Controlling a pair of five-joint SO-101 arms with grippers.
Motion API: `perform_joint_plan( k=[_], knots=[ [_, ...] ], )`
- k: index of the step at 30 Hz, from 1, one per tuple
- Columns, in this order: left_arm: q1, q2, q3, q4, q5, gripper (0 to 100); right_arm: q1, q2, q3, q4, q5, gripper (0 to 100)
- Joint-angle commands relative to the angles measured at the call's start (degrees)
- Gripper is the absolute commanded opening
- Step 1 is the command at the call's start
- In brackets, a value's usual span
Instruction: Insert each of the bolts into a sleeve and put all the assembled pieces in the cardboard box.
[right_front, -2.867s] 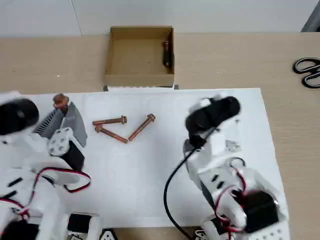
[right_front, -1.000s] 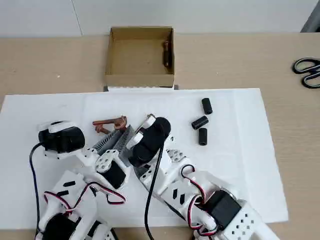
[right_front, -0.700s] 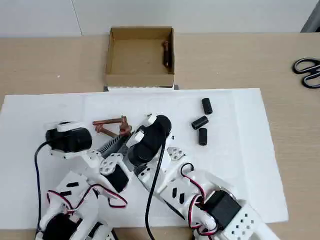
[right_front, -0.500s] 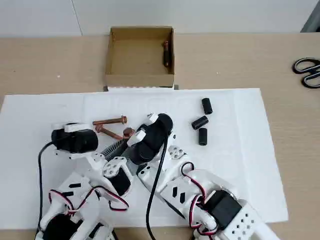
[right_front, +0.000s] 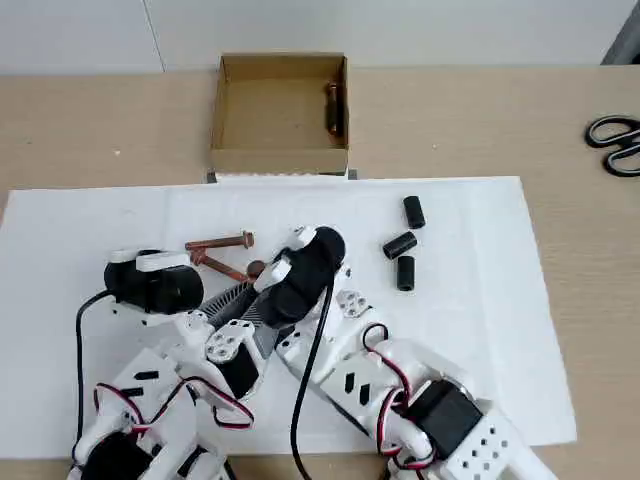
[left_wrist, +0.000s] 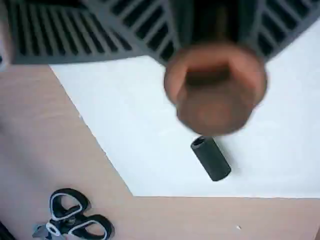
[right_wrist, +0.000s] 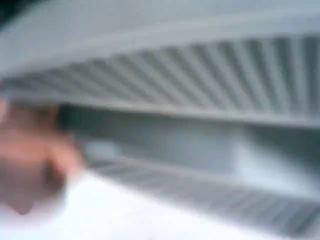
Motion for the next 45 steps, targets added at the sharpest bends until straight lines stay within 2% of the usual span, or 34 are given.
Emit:
perform_joint_plan(
  k=[1, 3, 17, 28, 30, 33, 34, 40, 45],
  knots=[
    [0.09, 0.53, -1.54, 1.23, -0.53, 17, 1.98, -0.57, -4.57, -1.71, 0.53, 0.3],
    [0.0, 0.53, -1.54, 1.23, -0.53, 19, 1.98, -0.57, -4.4, -1.63, 0.53, 0.3],
    [-0.18, 0.53, -5.41, 1.23, -0.26, 19, 1.98, -0.31, -2.9, -1.45, 0.26, 0.3],
    [-9.14, 0.62, -11.3, 1.23, -2.73, 19, 1.98, -0.48, 0.44, -1.54, 0.18, 0.3],
    [-10.46, 0.35, -10.95, 1.32, -4.31, 15, 1.98, -0.48, 0.44, -1.45, 0.18, 0.3],
    [-12.92, 0.35, -10.86, 1.32, -5.8, 1, 2.07, -0.48, 0.44, -1.45, 0.18, 0.3],
    [-13.8, 0.53, -10.33, 1.32, -6.33, 0, 2.33, -0.48, 0.44, -1.45, 0.26, 0.3],
    [-19.96, 0.26, 1.98, 0.97, -15.12, 1, 9.98, -0.22, 0.53, -1.36, 0.44, 0.3],
    [-21.54, 0.26, 10.95, 0.88, -16.0, 1, 16.84, -0.13, 0.62, -1.36, 0.44, 0.3]
  ],
)
